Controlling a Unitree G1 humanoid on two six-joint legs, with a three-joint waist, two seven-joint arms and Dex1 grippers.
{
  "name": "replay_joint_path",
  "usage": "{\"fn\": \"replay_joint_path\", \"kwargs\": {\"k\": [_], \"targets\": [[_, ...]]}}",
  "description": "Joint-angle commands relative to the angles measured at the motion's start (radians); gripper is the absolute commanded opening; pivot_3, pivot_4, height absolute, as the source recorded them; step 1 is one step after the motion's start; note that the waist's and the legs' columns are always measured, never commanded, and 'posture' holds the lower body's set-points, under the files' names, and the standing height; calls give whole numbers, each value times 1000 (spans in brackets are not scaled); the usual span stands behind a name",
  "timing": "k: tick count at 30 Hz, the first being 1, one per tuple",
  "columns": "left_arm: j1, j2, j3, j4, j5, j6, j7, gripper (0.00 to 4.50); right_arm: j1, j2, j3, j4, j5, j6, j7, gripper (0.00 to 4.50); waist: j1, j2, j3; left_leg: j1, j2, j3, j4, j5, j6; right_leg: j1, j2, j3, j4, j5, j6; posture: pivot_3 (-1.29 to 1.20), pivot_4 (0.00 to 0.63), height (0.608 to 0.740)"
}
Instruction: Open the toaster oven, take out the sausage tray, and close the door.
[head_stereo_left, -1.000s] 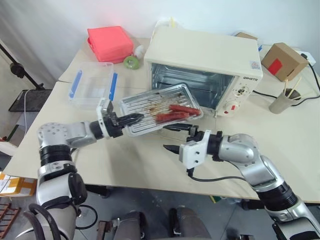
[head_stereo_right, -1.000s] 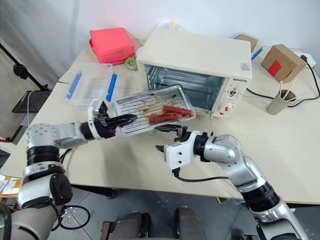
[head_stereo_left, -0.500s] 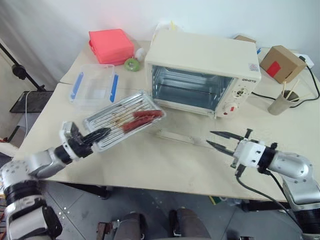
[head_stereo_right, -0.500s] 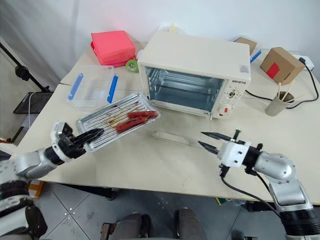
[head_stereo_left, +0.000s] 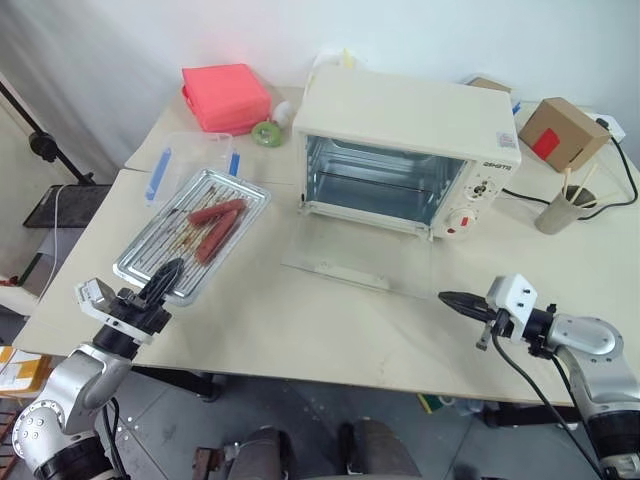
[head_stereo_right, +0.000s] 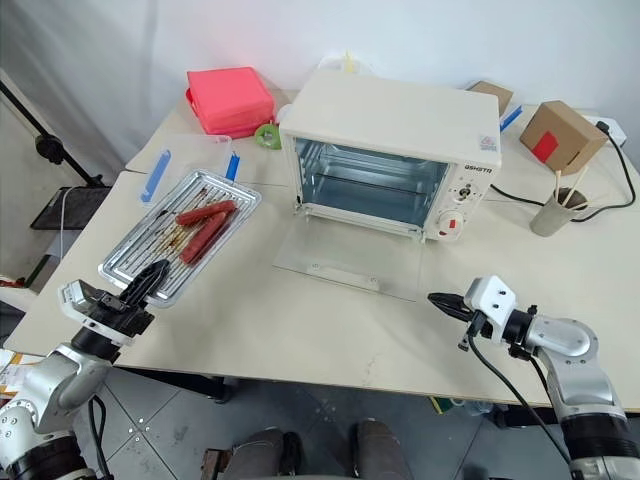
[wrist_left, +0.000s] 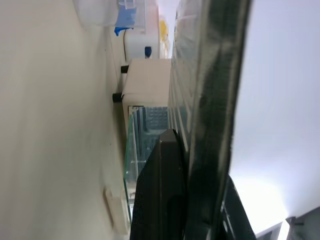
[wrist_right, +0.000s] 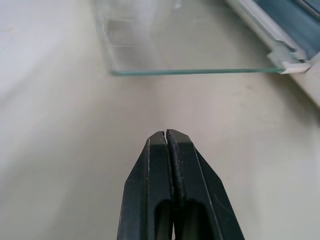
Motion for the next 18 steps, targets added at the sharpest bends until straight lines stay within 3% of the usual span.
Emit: {"fn": "replay_joint_path", "kwargs": {"k": [1,5,10,17,18], "targets": [[10,-14,14,-59,-35,-18,4,0,-30,47,-6,-24,66,-11,35,54,3,0,0,0,0,0,0,0,0,0,0,0,-1,0,0,0,150,740],[4,-14,14,-61,-35,-21,8,0,-49,87,-40,-57,116,-5,34,54,4,0,0,-1,0,0,0,0,0,0,0,0,-2,0,0,0,150,740],[3,20,-4,-40,-35,20,-12,0,-82,93,-117,-186,283,149,-5,54,4,0,0,-1,0,-1,-1,0,0,0,0,0,-2,0,0,0,150,740],[0,129,-79,-2,-35,112,-102,0,-145,80,-217,-279,434,337,-83,54,4,0,0,-1,0,-2,-2,0,0,0,0,-1,-4,0,0,0,150,740],[0,153,-99,2,-35,132,-125,0,-135,68,-222,-292,439,356,-73,325,4,0,0,-2,0,-2,-3,0,0,0,0,-2,-5,0,0,0,150,740]]}}
